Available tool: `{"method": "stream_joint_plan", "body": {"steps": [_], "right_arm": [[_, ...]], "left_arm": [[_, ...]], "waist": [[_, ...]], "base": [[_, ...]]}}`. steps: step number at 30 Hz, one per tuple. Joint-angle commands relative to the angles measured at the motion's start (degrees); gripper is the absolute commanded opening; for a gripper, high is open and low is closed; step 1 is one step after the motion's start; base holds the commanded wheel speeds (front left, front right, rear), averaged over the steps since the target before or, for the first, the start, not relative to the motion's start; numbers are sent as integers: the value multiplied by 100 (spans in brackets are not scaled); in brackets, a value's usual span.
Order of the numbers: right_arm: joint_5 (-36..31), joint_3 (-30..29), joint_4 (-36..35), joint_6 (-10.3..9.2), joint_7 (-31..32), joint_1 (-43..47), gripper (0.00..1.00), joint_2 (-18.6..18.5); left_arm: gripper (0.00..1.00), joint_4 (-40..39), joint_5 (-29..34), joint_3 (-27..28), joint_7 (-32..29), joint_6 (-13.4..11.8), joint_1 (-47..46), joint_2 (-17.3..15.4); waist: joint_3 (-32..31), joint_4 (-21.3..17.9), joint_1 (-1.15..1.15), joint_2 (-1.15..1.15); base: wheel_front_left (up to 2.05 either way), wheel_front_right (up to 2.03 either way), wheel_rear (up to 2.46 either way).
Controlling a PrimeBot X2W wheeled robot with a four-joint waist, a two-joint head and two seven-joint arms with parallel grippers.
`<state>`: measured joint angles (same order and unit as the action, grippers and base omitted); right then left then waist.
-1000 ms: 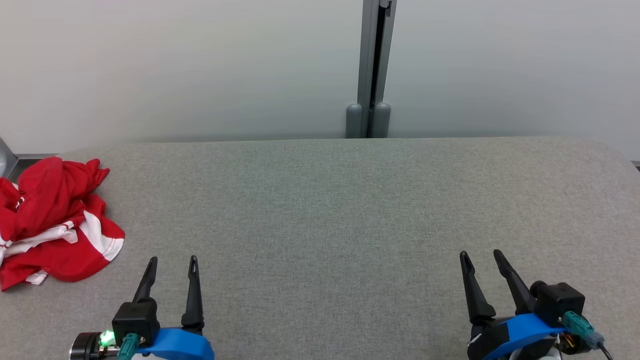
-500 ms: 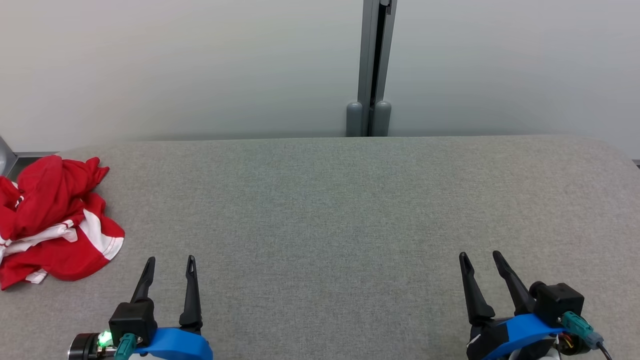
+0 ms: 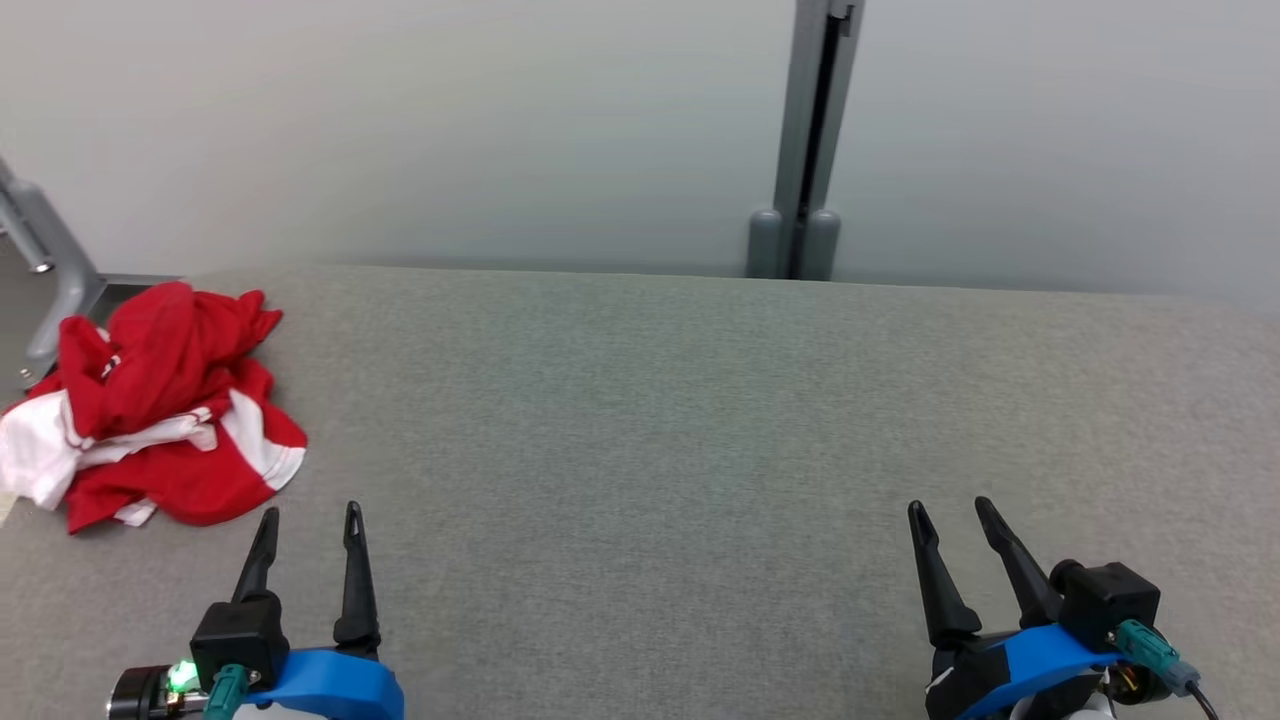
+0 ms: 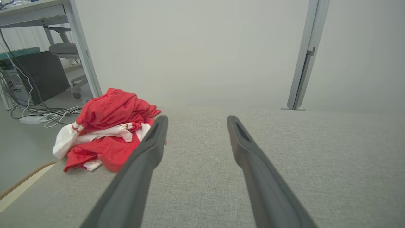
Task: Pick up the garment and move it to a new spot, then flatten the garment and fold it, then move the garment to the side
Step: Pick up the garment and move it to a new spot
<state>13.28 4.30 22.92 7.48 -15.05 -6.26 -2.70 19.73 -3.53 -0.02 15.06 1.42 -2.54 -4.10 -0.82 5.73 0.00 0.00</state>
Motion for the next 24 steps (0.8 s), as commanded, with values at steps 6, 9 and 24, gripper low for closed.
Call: {"method": "stream_joint_plan", "body": {"steps": [6,9,24], "right_arm": [[42,9,-81,3,-20,61,100,-34],[49,5,-89,3,-20,69,100,-34],[119,59,-114,3,-20,151,100,-34]], "left_arm": [[100,-104,-25,132,17,-91,-13,-101],[100,-112,-45,182,17,-100,7,-133],[100,-227,-105,439,17,-212,99,-280]], "waist": [[12,408,0,0],[4,615,0,0],[-98,1709,0,0]], "base": [[0,0,0],[0,0,0],[0,0,0]]}}
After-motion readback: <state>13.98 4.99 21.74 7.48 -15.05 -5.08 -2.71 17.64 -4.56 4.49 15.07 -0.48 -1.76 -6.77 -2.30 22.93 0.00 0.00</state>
